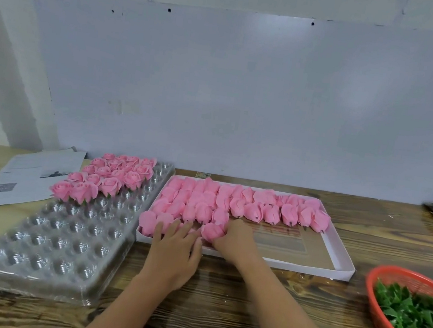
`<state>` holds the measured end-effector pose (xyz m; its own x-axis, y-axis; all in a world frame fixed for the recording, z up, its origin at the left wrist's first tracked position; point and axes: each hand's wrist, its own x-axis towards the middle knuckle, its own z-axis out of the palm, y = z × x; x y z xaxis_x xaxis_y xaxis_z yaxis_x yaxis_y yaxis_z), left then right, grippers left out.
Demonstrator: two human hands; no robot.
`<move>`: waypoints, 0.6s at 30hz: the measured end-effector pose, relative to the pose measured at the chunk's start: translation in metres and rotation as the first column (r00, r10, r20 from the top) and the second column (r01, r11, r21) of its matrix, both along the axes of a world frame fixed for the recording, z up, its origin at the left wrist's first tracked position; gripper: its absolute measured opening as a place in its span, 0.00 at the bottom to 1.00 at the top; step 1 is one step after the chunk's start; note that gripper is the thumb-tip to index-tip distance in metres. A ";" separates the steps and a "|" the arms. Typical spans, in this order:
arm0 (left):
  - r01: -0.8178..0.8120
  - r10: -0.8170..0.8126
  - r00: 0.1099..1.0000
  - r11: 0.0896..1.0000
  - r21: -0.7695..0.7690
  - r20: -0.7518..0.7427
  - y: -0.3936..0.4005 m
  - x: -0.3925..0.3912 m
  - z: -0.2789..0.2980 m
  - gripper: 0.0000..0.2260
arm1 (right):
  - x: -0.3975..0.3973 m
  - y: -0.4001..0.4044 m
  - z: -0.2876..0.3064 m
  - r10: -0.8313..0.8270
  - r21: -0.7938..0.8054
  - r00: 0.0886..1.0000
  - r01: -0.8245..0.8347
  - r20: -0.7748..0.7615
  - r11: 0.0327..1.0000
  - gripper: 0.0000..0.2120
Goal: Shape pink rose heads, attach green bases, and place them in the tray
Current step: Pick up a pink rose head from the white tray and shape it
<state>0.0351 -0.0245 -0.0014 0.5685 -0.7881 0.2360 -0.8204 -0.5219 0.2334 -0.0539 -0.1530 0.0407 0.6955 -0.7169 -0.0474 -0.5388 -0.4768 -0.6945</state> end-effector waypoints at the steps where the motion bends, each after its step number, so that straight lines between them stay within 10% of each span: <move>1: 0.002 -0.002 1.000 1.000 -0.010 -0.011 0.000 -0.001 0.000 0.21 | -0.002 -0.001 0.002 0.012 -0.001 1.000 -0.012 0.005 1.000 0.11; 5: 0.017 -0.021 0.998 0.998 -0.065 -0.058 0.002 -0.005 0.001 0.20 | -0.015 -0.004 0.013 0.037 0.062 0.997 -0.041 0.068 0.997 0.22; 13: 0.029 -0.053 0.998 0.906 -0.422 -0.045 0.000 -0.027 0.009 0.13 | -0.047 -0.003 0.019 0.024 0.219 0.955 -0.092 0.296 0.971 0.12; 18: -0.298 -0.211 0.689 0.790 -0.536 -0.694 -0.009 -0.059 0.035 0.06 | -0.072 0.009 0.018 0.017 0.299 0.835 -0.216 0.550 0.929 0.09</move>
